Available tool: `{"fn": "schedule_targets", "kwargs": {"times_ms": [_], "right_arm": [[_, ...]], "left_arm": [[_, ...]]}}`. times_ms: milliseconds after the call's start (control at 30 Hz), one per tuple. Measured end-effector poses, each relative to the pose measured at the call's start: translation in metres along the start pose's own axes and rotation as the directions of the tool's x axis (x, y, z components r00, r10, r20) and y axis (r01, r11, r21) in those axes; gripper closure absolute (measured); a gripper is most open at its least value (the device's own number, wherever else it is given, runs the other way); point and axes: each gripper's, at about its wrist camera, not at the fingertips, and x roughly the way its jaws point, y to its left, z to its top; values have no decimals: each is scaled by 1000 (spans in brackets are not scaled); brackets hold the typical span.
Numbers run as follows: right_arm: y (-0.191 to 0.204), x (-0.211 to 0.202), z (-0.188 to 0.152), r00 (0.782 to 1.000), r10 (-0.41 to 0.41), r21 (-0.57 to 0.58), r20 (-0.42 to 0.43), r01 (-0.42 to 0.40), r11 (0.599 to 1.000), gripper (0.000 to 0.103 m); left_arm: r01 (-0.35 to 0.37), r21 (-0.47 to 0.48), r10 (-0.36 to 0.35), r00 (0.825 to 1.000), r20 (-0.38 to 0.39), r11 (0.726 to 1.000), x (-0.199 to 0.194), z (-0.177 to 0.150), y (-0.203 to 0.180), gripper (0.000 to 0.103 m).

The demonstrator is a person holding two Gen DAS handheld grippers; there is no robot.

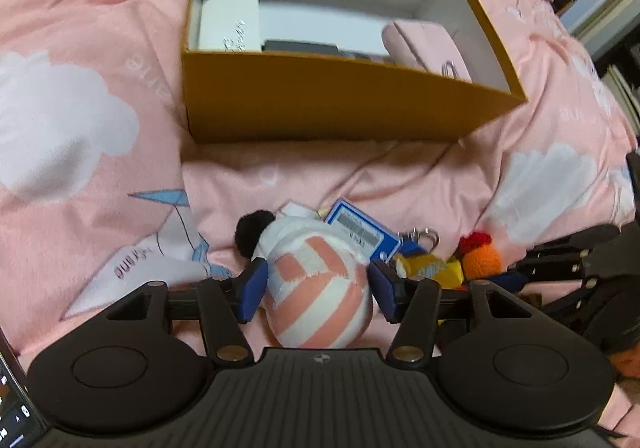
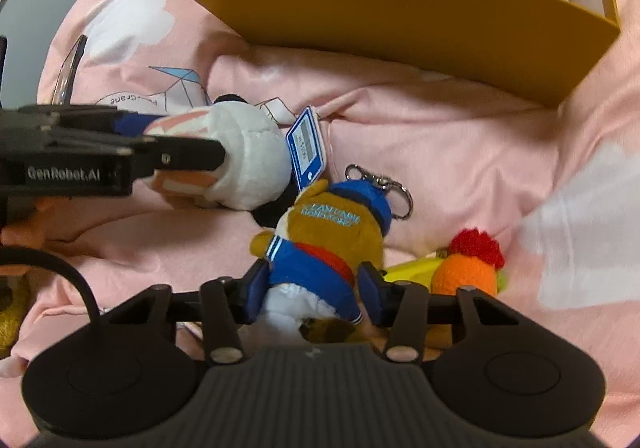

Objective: Organize objects
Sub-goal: 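Grasp the white striped plush with the left tool while the right tool grasps the brown bear plush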

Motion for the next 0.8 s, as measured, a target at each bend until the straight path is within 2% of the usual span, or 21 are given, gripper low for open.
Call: {"fn": "schedule_targets", "kwargs": {"times_ms": [100,333,500,633,800], "right_arm": [[-1,-6,-3,1000,7,11,19,-7,1000,62],[-4,-38,-5,991,17,32,132,-21,999,63],[-6,-68,-1,970,-10,37,244,1,999,63],[-9,-76,6,947,-37,57,319,20,998,63],[-14,-59,8,929,-77,71,362,55,996,63]], "left_arm": [[-28,47,28,1000,-2,999,-1,-6,-9,41],[-82,95,69,988,139,992,-25,-18,-28,46],[-108,156,62,959,275,982,-46,-14,-44,46],[-182,219,94,928,360,959,-41,-9,-59,46],[-245,263,134,917,376,933,-12,-11,-69,46]]}}
